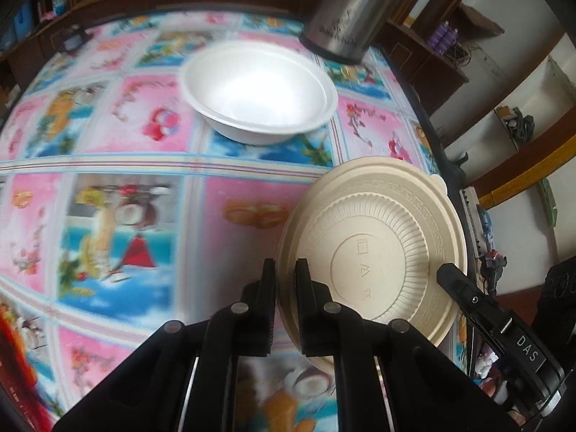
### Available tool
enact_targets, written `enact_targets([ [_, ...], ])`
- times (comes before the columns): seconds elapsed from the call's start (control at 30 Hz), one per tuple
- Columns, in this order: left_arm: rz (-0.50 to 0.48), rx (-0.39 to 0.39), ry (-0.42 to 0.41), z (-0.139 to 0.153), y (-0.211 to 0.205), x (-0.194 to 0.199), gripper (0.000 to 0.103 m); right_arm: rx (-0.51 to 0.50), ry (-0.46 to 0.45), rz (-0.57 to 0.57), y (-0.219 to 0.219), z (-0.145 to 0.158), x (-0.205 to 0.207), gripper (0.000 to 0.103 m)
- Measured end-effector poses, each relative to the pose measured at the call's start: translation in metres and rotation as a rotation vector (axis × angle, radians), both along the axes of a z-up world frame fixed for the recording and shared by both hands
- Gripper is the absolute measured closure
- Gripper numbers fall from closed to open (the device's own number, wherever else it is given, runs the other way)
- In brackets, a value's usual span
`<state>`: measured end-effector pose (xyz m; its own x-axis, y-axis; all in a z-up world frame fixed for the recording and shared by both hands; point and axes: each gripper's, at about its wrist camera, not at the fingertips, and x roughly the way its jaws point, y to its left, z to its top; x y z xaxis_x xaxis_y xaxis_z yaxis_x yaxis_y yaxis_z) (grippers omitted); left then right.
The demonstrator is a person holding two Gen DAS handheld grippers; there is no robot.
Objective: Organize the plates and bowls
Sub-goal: 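Lift the beige plate with the right gripper toward the red stack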
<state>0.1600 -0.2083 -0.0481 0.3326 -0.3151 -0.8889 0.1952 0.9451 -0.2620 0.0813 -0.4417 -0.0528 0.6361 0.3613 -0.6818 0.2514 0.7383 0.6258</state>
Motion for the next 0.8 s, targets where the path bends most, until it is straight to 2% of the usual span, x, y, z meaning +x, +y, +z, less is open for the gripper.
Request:
enact_targets([
  [0.23, 0.093, -0.005, -0.062, 0.034, 0.065, -0.027, 0.095, -0.011, -0.062, 0.1, 0.059, 0.034, -0.001, 0.093],
  [0.4, 0.194, 0.017, -0.111, 0.059, 0.129, -0.048, 0.095, -0.008, -0.093, 0.205, 0.12, 0.053, 0.004, 0.093],
  [0.6, 0.312, 0.034, -0.127, 0.071, 0.209, -0.075, 0.094, 0.01, -0.106, 0.335, 0.2, 0.066, 0.006, 0.093],
  [0.8, 0.402, 0.1, -0.156, 0.08, 0.28, -0.112, 0.094, 0.003, -0.111, 0.465, 0.285, 0.069, -0.004, 0.093],
])
